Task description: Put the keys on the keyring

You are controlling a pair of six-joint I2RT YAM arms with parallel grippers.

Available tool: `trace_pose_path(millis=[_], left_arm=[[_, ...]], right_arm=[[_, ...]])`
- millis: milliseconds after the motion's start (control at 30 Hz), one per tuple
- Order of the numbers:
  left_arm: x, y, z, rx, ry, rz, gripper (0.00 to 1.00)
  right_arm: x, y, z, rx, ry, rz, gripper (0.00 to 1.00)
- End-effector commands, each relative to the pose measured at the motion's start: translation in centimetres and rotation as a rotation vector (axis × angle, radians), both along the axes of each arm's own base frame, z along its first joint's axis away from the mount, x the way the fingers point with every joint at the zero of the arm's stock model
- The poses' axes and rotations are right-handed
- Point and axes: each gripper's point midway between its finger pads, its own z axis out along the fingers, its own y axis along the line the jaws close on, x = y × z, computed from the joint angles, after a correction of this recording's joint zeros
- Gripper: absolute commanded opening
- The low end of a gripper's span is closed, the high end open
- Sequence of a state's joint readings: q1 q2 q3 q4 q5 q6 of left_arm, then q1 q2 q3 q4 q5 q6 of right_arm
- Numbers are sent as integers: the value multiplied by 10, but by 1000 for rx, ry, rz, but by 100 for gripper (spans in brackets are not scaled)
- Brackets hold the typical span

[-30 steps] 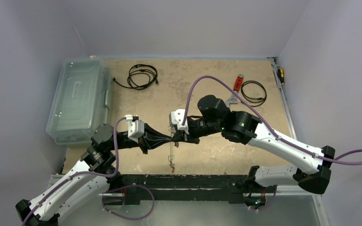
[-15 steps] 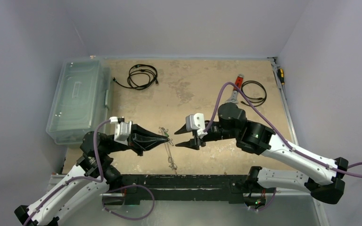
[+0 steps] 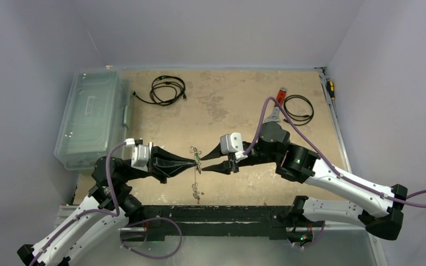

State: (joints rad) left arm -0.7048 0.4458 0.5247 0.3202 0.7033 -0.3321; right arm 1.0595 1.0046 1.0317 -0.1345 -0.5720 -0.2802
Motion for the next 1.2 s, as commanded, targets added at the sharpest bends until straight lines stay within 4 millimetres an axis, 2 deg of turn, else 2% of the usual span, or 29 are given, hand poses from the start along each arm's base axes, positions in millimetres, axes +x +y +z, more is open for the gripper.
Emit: trace_pose_path(millis=[0, 200, 433, 700, 1167], left_arm=[[0, 3, 7, -29, -24, 10, 0], [2, 4, 6, -23, -26, 17, 0], [3, 4, 5, -22, -27, 21, 0], [5, 8, 7, -33, -36, 41, 0], [6, 9, 8, -37, -40, 50, 0]], right_arm=[[-2, 4, 22, 68, -24, 19, 33], [0, 6, 24, 69, -24, 18, 24], [0, 9, 19, 54, -15, 25, 12], [1, 11, 13, 39, -7, 28, 2], [4, 20, 2, 18, 25, 32, 2]])
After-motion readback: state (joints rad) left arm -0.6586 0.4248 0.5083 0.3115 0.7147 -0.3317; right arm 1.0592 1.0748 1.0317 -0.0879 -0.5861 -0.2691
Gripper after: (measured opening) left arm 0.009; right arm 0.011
